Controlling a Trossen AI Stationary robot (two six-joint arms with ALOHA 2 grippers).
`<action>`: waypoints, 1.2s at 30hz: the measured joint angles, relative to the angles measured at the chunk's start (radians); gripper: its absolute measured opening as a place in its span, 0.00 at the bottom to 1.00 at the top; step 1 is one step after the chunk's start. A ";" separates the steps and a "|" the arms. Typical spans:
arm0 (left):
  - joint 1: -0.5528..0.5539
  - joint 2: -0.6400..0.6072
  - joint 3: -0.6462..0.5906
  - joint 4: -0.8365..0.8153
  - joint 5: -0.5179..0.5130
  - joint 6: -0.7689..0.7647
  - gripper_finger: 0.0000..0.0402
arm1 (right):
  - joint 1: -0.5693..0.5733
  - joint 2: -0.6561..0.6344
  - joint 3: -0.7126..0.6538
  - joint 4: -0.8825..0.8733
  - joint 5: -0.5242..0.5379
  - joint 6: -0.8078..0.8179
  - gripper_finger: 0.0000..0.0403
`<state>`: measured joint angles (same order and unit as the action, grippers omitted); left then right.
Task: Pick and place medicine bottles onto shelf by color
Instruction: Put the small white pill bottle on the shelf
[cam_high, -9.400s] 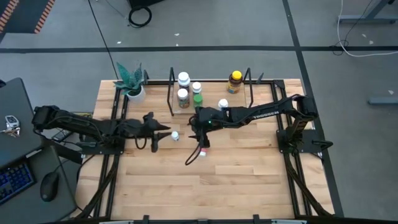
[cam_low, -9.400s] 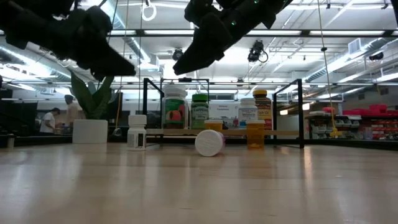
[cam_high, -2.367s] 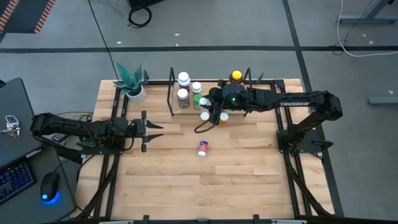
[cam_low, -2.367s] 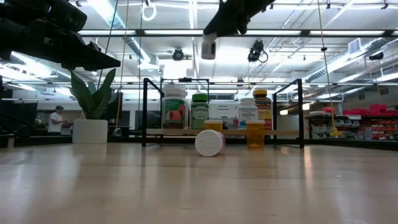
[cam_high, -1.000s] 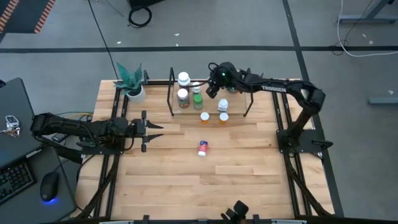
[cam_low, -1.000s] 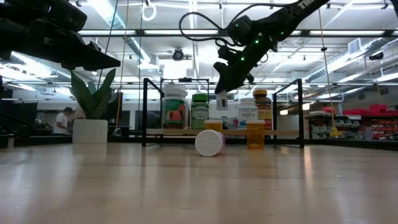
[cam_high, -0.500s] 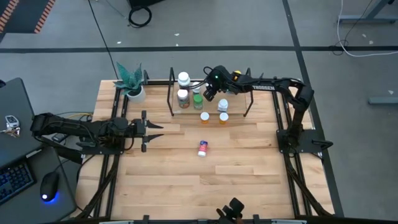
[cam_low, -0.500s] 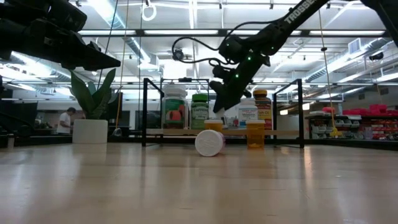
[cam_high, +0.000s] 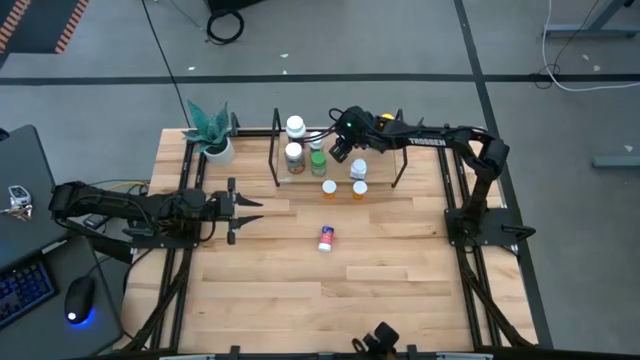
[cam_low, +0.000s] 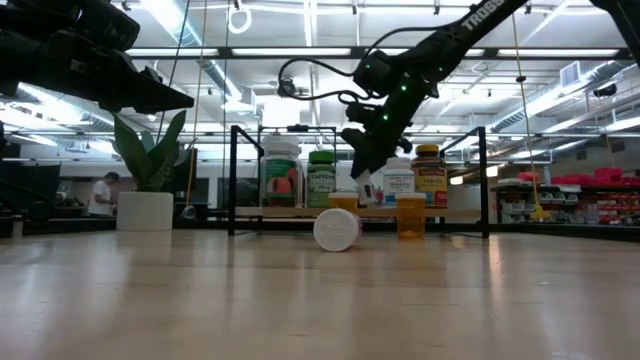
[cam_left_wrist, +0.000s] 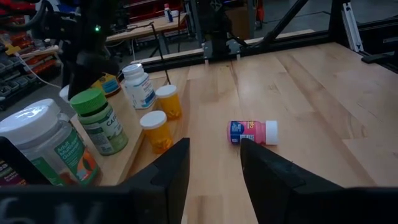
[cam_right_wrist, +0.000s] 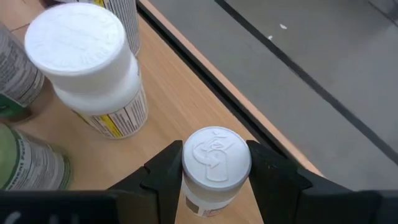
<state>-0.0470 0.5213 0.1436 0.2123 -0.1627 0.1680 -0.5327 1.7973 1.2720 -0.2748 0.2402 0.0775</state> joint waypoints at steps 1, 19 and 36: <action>0.000 0.000 0.000 0.000 0.000 0.000 0.37 | 0.003 0.000 0.000 0.004 0.007 -0.007 0.43; 0.000 0.000 0.000 0.000 0.000 0.000 0.37 | -0.010 0.000 -0.003 0.107 -0.122 -0.036 0.43; 0.000 0.000 0.000 0.000 0.000 0.000 0.35 | 0.002 0.002 -0.080 0.179 -0.103 -0.028 0.43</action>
<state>-0.0469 0.5215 0.1436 0.2123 -0.1627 0.1680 -0.5304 1.7988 1.1915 -0.0958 0.1368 0.0499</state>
